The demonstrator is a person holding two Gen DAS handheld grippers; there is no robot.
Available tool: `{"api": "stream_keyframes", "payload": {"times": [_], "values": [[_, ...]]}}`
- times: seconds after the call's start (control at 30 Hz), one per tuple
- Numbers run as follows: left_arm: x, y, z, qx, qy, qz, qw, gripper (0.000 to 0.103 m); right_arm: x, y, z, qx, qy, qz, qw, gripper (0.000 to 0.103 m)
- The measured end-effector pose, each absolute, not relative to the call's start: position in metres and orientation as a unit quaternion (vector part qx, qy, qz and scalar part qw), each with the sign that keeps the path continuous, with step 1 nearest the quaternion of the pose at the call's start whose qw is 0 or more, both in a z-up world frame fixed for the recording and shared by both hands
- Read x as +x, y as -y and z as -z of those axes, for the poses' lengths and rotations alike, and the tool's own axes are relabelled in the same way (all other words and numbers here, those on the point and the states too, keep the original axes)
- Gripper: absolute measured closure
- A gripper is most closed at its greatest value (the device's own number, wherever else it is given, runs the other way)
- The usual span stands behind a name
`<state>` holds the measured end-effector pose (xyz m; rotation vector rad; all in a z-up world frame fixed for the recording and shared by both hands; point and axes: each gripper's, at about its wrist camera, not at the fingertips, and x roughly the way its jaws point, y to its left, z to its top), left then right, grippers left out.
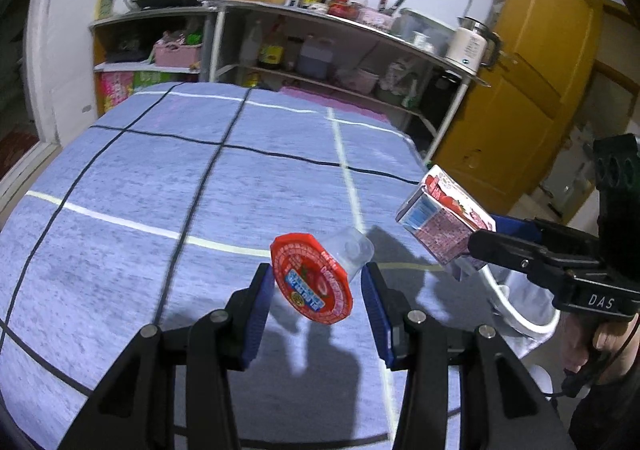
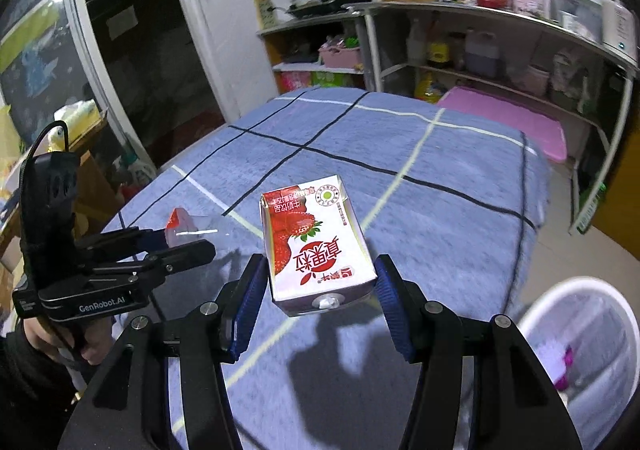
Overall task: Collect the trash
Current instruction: 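Carry the cup and milk carton over the bin with both grippers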
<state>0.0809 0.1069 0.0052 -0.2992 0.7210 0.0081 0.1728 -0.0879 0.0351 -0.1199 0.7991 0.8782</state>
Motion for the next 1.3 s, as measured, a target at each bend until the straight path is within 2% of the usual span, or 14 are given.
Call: {"api": "stream_keyframes", "payload": {"times": [0.53,1.3], "values": [[0.088,-0.016,-0.029,-0.105,-0.348,0.077,0.929,0.056,0.138,0.198,-0.041,-0.005,-0.364,-0.334,0.869,0.047],[0.128,0.089,-0.023,-0.052,-0.37,0.168,0.912,0.056,0.138,0.306,-0.025,0.05,-0.374,-0.231,0.897,0.047]]}}
